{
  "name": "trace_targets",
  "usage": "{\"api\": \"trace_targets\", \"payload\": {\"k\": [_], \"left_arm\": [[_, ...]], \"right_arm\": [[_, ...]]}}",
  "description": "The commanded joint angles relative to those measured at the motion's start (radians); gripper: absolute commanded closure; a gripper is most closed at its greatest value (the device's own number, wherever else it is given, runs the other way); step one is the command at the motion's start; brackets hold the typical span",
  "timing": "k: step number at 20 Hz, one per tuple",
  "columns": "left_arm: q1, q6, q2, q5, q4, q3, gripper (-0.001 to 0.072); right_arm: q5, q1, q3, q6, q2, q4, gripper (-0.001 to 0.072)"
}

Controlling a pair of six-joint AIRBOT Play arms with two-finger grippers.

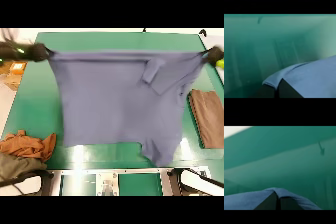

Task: Fold the shirts.

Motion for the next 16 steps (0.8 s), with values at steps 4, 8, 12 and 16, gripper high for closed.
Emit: {"api": "trace_targets", "payload": {"k": [4,8,12,16], "left_arm": [[-0.015,0.031,-0.293,0.153,-0.064,0.011,0.0684],[-0.015,0.029,-0.297,0.179,-0.043,0.010,0.0685],[-0.015,-0.017,-0.297,0.024,0.057,0.010,0.0685],[-0.022,-0.139,-0.297,-0.143,0.218,0.002,0.0685]], "right_arm": [[-0.058,0.053,0.183,0.003,-0.469,0.134,0.0693],[0.061,0.043,0.322,0.029,-0.563,0.090,0.0694],[0.273,0.005,0.331,0.074,-0.536,-0.145,0.0695],[0.376,0.003,0.323,0.097,-0.495,-0.332,0.0695]]}}
